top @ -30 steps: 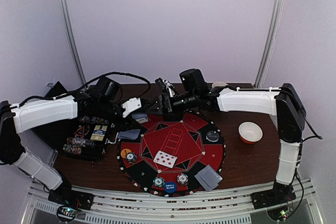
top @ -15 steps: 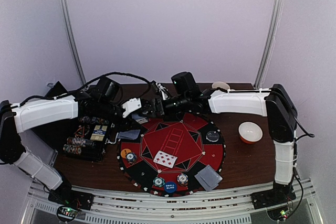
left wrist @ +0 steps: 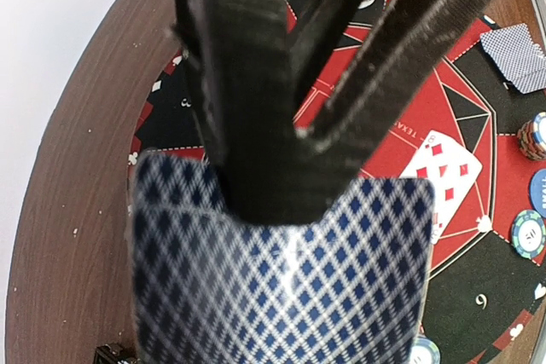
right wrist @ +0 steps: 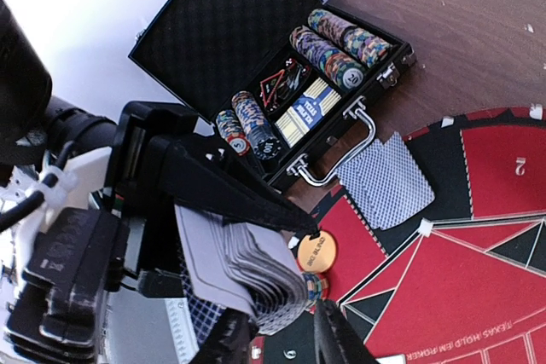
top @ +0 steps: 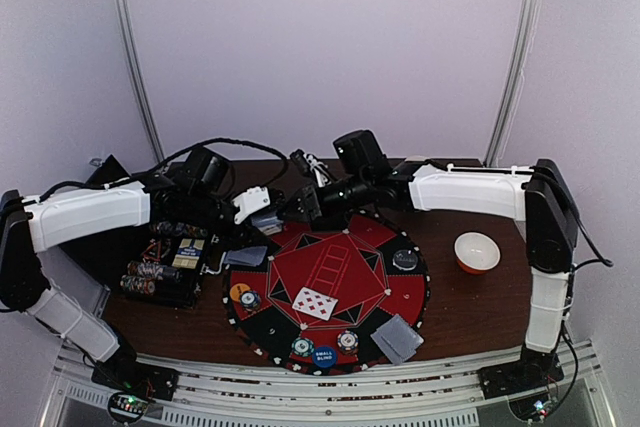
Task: Distribute texas hold em gaming equipment
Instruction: Pick up the poker card from the face-down deck piles.
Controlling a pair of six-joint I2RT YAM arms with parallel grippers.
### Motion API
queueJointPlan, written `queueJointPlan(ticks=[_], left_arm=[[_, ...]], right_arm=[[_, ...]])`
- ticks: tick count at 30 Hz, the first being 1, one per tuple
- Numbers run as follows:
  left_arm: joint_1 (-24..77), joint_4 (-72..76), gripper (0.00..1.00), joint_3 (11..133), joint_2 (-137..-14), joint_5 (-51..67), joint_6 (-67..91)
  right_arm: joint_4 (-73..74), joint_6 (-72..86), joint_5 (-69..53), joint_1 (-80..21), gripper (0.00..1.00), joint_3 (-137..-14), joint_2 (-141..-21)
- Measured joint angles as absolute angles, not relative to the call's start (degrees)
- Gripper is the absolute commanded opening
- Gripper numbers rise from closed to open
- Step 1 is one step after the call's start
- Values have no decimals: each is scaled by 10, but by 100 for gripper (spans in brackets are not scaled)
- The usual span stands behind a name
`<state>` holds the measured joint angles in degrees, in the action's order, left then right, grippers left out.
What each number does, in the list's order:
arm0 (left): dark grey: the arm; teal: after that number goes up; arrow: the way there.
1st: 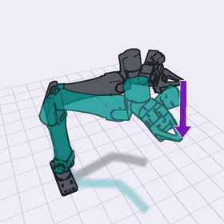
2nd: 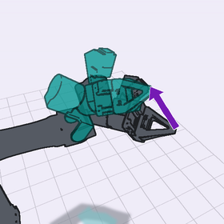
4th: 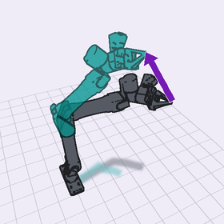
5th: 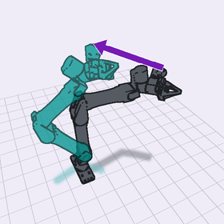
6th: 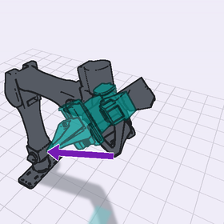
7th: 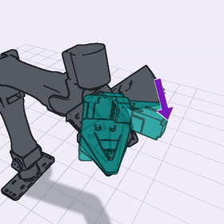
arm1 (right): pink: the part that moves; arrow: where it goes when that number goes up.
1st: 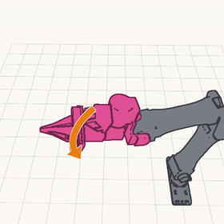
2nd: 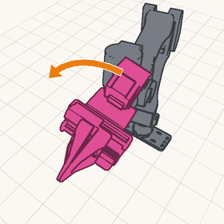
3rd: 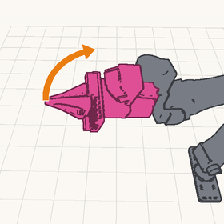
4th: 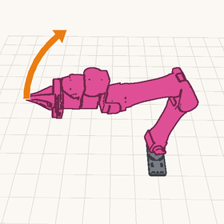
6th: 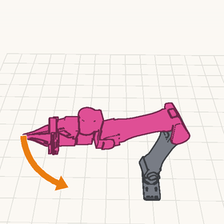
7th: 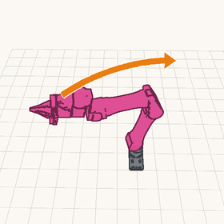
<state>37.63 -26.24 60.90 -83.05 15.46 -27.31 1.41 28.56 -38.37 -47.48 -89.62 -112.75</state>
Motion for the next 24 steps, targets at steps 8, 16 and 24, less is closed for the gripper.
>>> queueJointPlan(ticks=[8, 16, 24], left_arm=[[376, -263, 35, 613, -838, 152, -272], [376, -266, 35, 613, -840, 152, -271], [376, -266, 34, 617, -840, 156, -267]], right_arm=[[22, 282, -383, -473, 42, -896, -1121], [20, 282, -386, -478, 59, -912, -1133], [-1, 284, -379, -479, 74, -917, -1157]])
